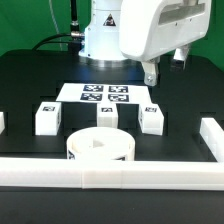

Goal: Assemble stool

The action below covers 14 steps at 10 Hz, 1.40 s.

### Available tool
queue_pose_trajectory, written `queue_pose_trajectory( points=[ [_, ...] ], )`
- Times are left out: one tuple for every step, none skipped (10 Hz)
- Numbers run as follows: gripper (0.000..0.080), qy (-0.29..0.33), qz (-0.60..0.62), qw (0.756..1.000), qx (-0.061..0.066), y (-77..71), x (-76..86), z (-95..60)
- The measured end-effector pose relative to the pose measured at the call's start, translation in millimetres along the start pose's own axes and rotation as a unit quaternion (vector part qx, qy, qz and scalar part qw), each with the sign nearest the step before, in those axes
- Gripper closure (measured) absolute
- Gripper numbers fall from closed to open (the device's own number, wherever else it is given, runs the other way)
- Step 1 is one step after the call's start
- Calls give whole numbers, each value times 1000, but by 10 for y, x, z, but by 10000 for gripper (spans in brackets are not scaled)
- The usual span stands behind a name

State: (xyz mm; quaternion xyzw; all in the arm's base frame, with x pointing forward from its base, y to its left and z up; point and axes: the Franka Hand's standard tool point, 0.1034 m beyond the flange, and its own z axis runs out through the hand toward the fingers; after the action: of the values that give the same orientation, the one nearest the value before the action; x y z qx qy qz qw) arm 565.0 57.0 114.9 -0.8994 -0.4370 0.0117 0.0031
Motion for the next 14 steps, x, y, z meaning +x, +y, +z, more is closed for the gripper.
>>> queue_pose_trajectory(
  points=[
    [150,0,0,1000,0,0,0,0],
    [150,0,0,1000,0,0,0,0],
    [150,0,0,1000,0,0,0,0],
    [150,0,0,1000,0,0,0,1],
    [150,6,-16,1000,-5,34,-27,39],
    [150,12,-30,999,-10,106,-171,174],
    [150,8,-35,999,-6,182,-273,273],
    [150,10,-52,999,-7,304,-328,365],
    [150,12,-61,998,-6,423,-360,440],
    [150,14,-70,997,-8,526,-358,482],
    [150,16,-82,996,-10,608,-330,515],
    [150,16,-84,996,-11,599,-293,489],
    [150,17,-84,996,-11,597,-295,489],
    [150,16,-84,996,-10,597,-303,502]
  ],
)
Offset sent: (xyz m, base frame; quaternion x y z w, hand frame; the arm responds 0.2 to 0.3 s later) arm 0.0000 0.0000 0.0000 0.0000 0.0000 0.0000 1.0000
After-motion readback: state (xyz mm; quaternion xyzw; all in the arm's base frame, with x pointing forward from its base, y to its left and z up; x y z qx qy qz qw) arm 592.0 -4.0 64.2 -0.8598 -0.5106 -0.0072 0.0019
